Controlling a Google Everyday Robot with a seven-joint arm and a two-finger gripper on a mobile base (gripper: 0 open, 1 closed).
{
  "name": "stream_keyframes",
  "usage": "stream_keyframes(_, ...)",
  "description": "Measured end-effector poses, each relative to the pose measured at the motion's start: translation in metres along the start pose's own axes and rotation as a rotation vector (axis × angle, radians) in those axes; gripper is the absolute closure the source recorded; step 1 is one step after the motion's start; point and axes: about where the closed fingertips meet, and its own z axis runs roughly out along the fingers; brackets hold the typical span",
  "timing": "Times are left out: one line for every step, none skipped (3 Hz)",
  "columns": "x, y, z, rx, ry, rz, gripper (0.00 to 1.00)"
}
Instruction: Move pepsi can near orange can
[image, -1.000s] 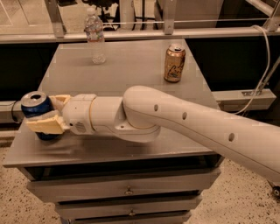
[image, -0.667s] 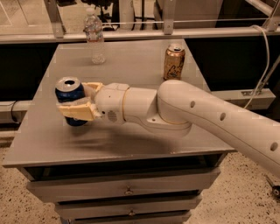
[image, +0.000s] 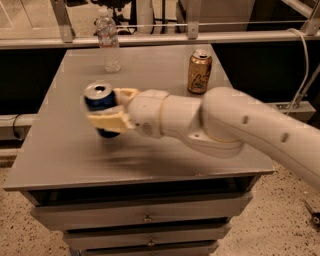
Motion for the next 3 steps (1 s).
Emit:
stream_keyframes(-0.004, -0.044, -0.065, 0.139, 0.04, -0.064, 1.0)
stream_keyframes(-0.009, -0.091, -0.12, 0.246, 0.048, -0.118, 1.0)
stream_keyframes(-0.013, -0.124, -0.15, 0.313, 0.053, -0.15, 1.0)
